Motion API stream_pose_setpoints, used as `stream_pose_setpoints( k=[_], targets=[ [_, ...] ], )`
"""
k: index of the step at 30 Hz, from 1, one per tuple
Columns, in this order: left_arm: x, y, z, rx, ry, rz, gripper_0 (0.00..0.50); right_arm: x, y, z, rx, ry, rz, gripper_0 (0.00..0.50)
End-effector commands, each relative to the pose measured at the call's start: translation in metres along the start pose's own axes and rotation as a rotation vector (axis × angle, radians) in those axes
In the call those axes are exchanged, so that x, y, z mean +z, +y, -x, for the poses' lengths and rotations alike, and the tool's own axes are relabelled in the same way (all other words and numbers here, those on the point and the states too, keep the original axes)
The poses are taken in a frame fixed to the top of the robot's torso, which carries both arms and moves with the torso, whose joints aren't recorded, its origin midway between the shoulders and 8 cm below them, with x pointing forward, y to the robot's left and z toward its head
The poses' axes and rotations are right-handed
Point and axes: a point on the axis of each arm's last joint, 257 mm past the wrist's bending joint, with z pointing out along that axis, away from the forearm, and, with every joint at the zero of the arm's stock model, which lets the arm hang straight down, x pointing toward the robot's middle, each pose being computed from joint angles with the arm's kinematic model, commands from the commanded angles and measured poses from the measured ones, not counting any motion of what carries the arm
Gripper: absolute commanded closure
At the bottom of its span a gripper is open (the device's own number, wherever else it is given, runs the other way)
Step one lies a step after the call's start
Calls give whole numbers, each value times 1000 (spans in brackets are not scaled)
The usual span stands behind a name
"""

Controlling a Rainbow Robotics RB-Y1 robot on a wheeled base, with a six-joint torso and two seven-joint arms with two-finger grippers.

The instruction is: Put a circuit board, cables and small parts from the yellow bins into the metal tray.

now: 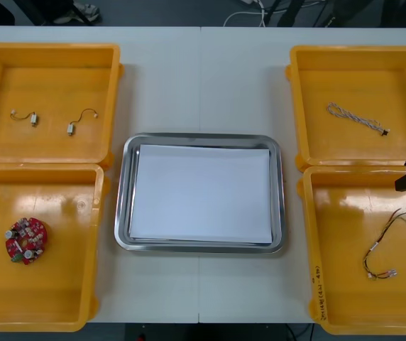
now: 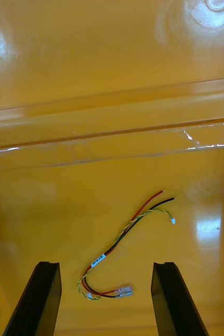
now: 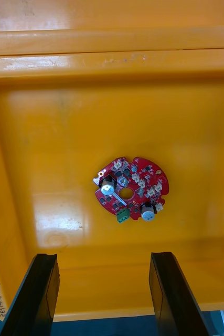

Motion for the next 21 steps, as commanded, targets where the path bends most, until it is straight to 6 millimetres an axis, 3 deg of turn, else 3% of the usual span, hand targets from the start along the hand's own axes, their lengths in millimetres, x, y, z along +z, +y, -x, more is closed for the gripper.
stream_pose_setpoints(
  k=[1,21],
  targets=[
    [-12,10,-2,27,2,49,0,-19,-13,11,14,-42,-31,0],
    [-12,10,-2,27,2,49,0,-19,-13,11,14,-42,-31,0]
  ],
)
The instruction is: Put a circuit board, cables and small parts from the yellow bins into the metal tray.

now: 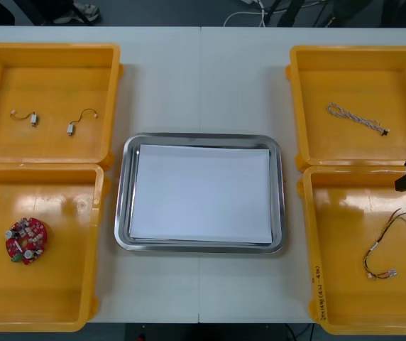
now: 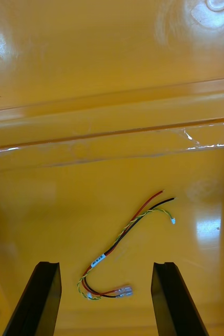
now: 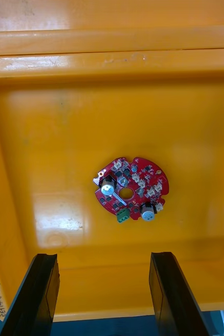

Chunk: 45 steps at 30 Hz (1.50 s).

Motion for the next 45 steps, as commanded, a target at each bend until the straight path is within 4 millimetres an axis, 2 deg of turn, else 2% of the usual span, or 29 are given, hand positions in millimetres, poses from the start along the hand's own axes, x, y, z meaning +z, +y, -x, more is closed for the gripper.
stream_pose_setpoints(
  k=[1,45],
  targets=[
    [-12,10,-2,27,2,49,0,-19,-13,11,14,-42,-31,0],
    [-12,10,-2,27,2,49,0,-19,-13,11,14,-42,-31,0]
  ],
)
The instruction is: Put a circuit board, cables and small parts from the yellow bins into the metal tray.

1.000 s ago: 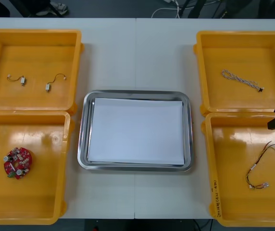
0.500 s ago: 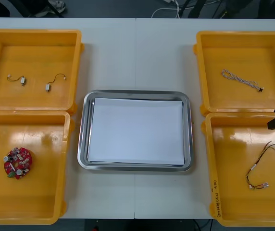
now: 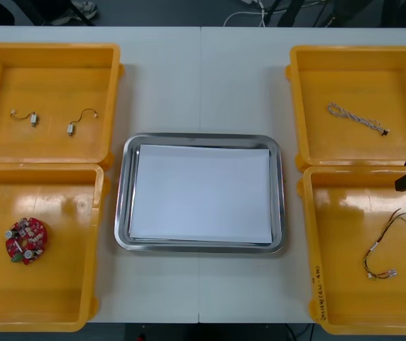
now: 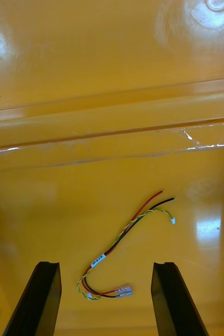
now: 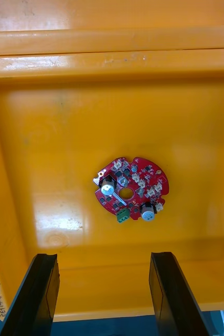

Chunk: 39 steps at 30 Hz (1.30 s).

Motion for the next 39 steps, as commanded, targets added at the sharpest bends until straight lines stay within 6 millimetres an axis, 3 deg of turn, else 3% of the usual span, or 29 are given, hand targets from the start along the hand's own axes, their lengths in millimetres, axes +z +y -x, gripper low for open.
stream_pose_setpoints(
  k=[1,39],
  targets=[
    [-12,10,-2,27,2,49,0,-19,-13,11,14,-42,-31,0],
    [-12,10,-2,27,2,49,0,-19,-13,11,14,-42,-31,0]
  ],
)
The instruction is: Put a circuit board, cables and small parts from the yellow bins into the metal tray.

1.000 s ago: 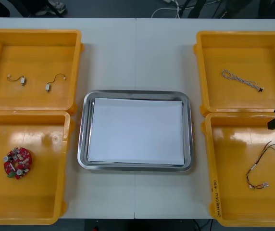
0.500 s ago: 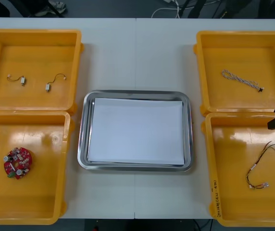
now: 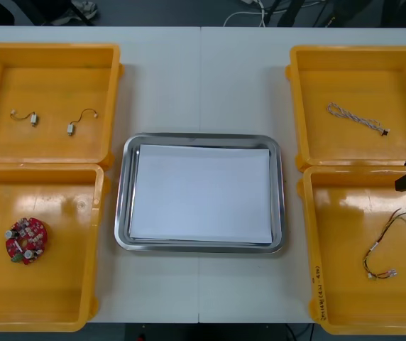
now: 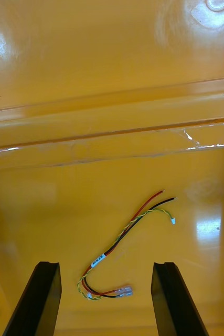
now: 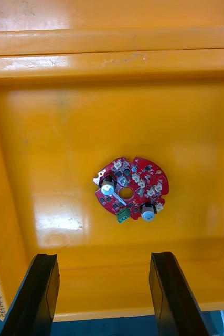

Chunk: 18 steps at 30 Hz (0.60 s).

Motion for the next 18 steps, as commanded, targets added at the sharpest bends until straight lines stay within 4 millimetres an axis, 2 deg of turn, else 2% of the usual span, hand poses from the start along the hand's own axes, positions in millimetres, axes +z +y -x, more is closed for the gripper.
stream_pose_setpoints(
  k=[1,18],
  targets=[
    [-12,10,-2,27,2,49,0,-19,-13,11,14,-42,-31,0],
    [-12,10,-2,27,2,49,0,-19,-13,11,14,-42,-31,0]
  ],
)
